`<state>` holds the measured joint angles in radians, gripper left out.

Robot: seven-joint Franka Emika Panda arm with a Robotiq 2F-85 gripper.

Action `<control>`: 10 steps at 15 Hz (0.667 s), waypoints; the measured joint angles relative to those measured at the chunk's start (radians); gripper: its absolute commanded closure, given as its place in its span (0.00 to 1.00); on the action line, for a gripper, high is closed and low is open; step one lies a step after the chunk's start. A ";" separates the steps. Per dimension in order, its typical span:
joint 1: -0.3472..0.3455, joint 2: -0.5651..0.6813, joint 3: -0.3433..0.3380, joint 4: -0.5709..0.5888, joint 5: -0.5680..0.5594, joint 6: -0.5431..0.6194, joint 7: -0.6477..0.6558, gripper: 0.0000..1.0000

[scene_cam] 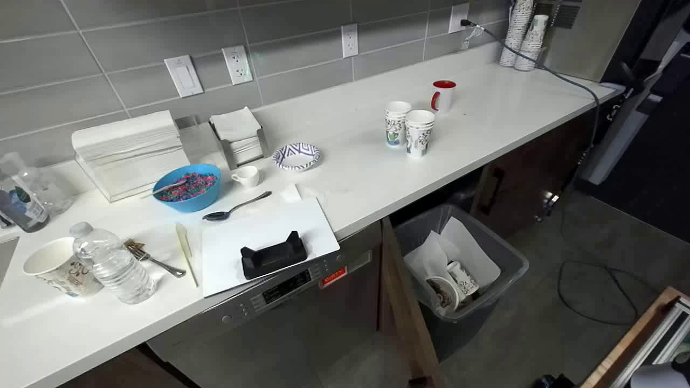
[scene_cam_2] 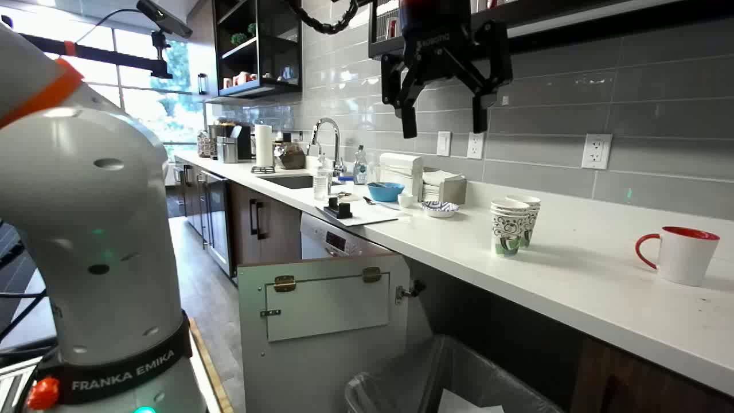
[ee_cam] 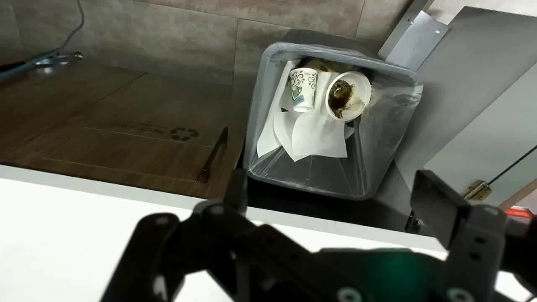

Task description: Simultaneously remove one cup from each stack

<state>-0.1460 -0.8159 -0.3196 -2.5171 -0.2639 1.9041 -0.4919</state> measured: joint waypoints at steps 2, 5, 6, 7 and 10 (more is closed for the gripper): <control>0.000 0.000 0.000 0.000 0.000 0.000 0.000 0.00; 0.000 0.000 0.000 0.000 0.000 0.000 0.000 0.00; 0.000 0.000 0.000 0.000 0.000 0.000 0.000 0.00; 0.000 0.000 0.000 0.000 0.000 0.000 0.000 0.00; 0.015 0.015 -0.002 0.012 -0.001 0.007 -0.041 0.00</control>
<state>-0.1307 -0.8009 -0.3219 -2.5047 -0.2644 1.9115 -0.5334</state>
